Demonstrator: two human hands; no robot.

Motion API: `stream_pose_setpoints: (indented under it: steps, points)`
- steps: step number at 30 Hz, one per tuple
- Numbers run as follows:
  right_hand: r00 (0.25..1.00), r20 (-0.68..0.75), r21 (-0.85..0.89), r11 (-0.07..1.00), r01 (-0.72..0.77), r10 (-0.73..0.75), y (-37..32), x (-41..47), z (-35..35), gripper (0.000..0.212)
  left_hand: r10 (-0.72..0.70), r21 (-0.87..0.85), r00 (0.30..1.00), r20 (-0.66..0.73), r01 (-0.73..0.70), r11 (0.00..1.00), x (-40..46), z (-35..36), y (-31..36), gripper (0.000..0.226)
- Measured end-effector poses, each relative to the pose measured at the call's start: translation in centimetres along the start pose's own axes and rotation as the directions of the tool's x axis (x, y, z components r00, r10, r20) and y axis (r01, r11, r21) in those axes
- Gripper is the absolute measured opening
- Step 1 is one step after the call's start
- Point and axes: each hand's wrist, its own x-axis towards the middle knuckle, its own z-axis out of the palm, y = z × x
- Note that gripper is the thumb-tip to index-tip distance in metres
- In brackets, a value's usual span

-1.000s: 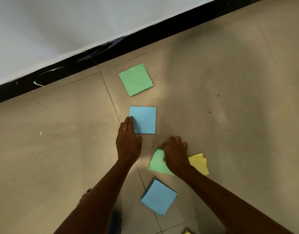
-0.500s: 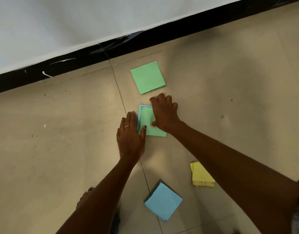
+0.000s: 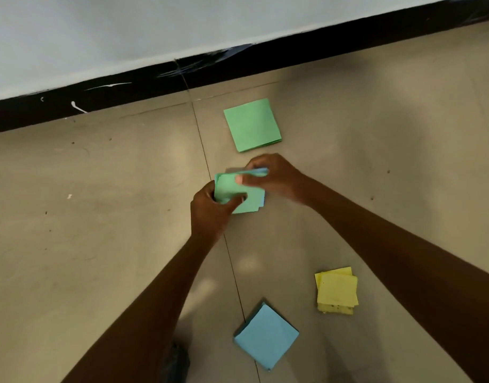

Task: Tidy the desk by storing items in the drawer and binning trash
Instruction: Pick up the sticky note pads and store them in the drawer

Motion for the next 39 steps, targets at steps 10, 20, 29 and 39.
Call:
stream_pose_setpoints:
  steps: [10,20,29,39]
  points:
    - [0.671,-0.606,-0.073,0.811,-0.58,0.426,-1.2,8.6,-1.3,0.073,-0.213,-0.265,0.972,0.096,0.231,0.936,1.1,-2.6,-0.6,0.031]
    - [0.886,-0.291,0.6,0.79,-0.125,0.361,-0.6,-5.2,0.4,0.014,-0.449,-0.366,0.873,0.191,0.487,0.793,-4.2,-3.1,0.7,0.021]
    - [0.908,-0.237,0.293,0.916,-0.273,0.346,1.9,-16.7,6.8,0.016,-0.517,-0.357,0.796,0.315,0.604,0.712,-11.6,-1.2,3.2,0.028]
    - [0.918,-0.246,-0.58,0.712,-0.396,0.311,10.4,-22.8,15.7,0.079,-0.599,-0.365,0.8,0.041,0.57,0.736,-13.1,-2.5,-2.3,0.032]
